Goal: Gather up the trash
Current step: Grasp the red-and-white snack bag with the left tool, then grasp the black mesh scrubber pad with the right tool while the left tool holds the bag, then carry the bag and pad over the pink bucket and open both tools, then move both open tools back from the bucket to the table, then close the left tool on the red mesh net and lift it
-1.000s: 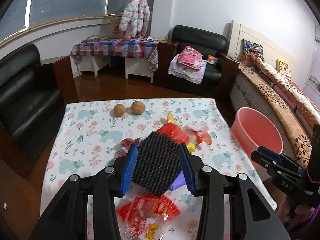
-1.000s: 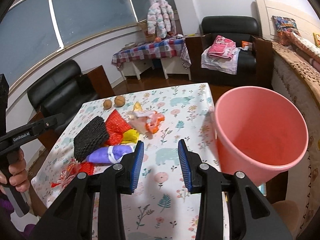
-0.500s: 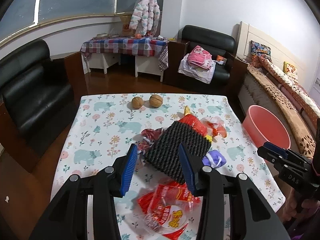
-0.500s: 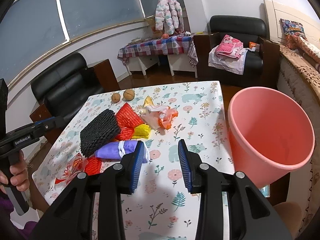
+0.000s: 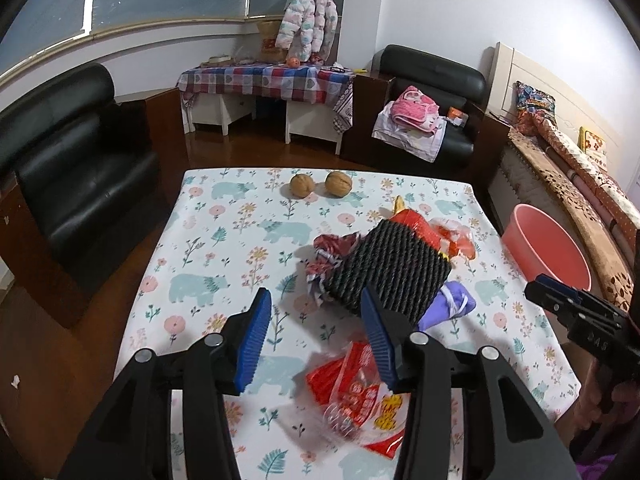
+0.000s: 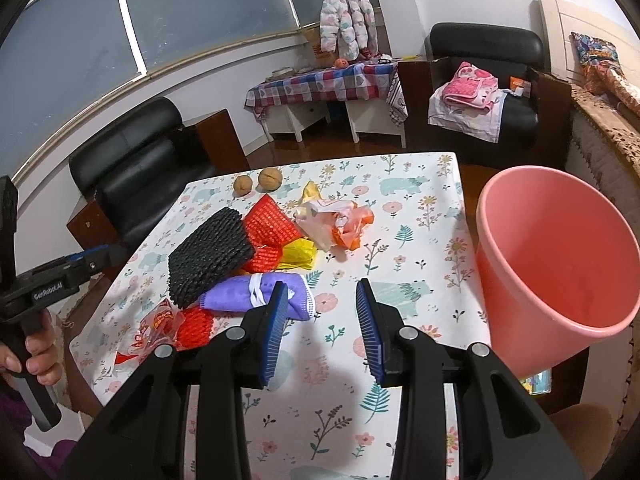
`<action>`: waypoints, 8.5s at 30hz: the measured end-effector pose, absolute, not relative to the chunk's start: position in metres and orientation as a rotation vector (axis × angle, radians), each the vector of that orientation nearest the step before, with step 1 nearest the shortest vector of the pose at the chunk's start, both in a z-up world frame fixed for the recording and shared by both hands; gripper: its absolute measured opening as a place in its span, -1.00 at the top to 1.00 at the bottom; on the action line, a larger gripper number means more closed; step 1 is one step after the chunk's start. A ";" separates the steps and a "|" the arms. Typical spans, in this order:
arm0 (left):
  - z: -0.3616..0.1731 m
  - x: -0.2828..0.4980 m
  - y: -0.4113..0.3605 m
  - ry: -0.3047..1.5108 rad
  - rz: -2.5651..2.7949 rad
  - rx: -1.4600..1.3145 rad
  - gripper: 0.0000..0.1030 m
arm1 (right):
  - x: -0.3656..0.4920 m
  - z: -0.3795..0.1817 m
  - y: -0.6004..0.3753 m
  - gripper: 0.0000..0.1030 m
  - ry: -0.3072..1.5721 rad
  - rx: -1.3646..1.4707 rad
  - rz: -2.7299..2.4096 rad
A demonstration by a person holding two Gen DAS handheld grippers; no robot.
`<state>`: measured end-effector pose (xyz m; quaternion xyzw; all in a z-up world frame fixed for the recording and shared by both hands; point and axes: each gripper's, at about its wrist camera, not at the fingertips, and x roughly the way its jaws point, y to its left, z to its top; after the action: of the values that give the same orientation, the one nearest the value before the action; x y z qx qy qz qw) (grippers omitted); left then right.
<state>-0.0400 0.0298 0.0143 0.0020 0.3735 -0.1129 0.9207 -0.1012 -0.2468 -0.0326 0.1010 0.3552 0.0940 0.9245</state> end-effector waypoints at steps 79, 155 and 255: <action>0.001 -0.058 0.065 0.747 -0.371 -0.014 0.86 | -0.028 -0.033 -0.184 0.93 0.857 0.340 0.456; -0.003 0.014 -0.325 0.809 -0.965 0.123 0.86 | -0.123 -0.038 -0.460 0.85 0.664 0.378 -0.342; -0.025 -0.071 -0.002 0.897 -0.530 0.149 0.08 | -0.092 -0.061 -0.247 0.39 0.874 0.228 0.241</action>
<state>-0.0708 -0.0017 -0.0252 0.0711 0.4281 -0.2528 0.8647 -0.0918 -0.2472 -0.0610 0.1098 0.4210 0.1161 0.8929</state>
